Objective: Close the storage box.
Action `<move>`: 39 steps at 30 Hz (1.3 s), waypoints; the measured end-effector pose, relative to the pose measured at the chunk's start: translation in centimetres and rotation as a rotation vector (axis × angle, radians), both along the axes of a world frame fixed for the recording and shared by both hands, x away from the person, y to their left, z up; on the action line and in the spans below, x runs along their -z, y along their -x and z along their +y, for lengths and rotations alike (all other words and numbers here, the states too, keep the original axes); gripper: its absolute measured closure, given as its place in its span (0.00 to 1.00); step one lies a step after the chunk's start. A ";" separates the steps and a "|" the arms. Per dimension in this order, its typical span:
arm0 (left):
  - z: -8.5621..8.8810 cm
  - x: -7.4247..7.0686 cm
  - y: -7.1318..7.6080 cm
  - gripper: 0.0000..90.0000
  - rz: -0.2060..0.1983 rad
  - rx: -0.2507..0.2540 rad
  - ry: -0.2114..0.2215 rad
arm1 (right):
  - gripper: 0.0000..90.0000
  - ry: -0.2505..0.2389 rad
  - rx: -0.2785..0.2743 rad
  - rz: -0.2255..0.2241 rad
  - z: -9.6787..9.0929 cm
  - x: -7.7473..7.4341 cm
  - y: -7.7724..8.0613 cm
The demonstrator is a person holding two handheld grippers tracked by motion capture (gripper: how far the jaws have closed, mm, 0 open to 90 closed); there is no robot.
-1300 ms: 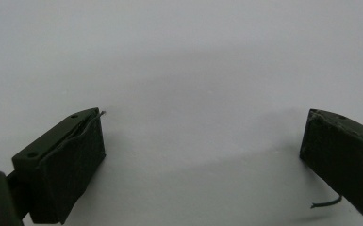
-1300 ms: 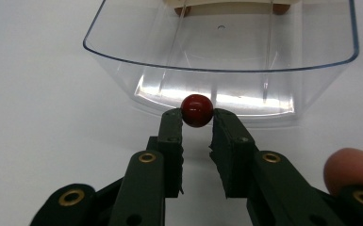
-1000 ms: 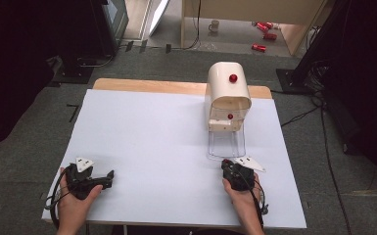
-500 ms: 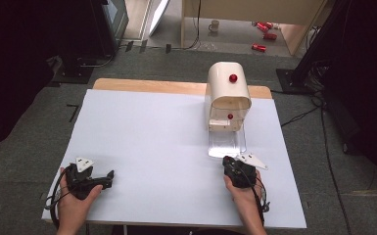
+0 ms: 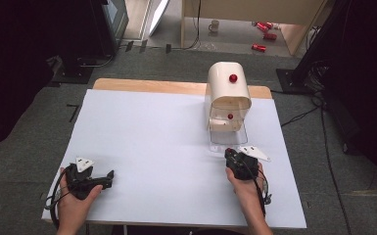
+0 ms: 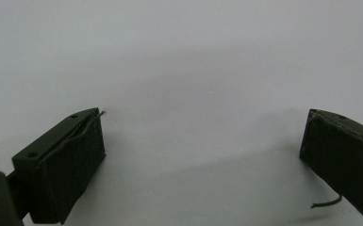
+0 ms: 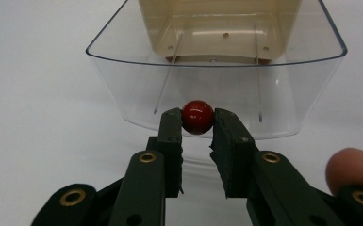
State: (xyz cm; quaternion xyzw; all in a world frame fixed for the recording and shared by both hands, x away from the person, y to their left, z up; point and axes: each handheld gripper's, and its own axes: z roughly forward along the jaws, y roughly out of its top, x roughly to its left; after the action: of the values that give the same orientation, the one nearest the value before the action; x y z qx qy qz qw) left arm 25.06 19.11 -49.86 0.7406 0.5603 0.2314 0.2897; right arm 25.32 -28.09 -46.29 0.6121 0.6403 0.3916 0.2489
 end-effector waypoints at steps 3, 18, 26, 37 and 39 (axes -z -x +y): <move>0.0 0.0 0.0 0.00 0.000 0.000 0.001 | 0.83 -0.001 0.000 0.001 0.0 -0.1 -0.5; 0.0 0.0 0.0 0.00 0.000 0.000 0.000 | 0.83 0.008 0.007 0.012 0.2 0.0 -2.6; 0.0 0.0 0.0 0.00 0.000 0.000 0.000 | 0.83 0.011 0.020 0.016 0.4 0.2 -3.8; 0.0 0.0 0.0 0.00 0.000 0.000 0.000 | 0.83 0.010 0.037 0.021 0.4 0.3 -5.3; 0.0 0.0 0.0 0.00 0.000 0.000 0.000 | 0.83 0.011 0.037 0.020 0.3 0.4 -5.5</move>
State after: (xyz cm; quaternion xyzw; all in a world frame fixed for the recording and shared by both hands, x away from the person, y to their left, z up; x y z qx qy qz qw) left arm 25.06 19.11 -49.86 0.7406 0.5603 0.2313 0.2899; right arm 30.83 -27.76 -46.64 0.6264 0.6332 0.3775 0.2531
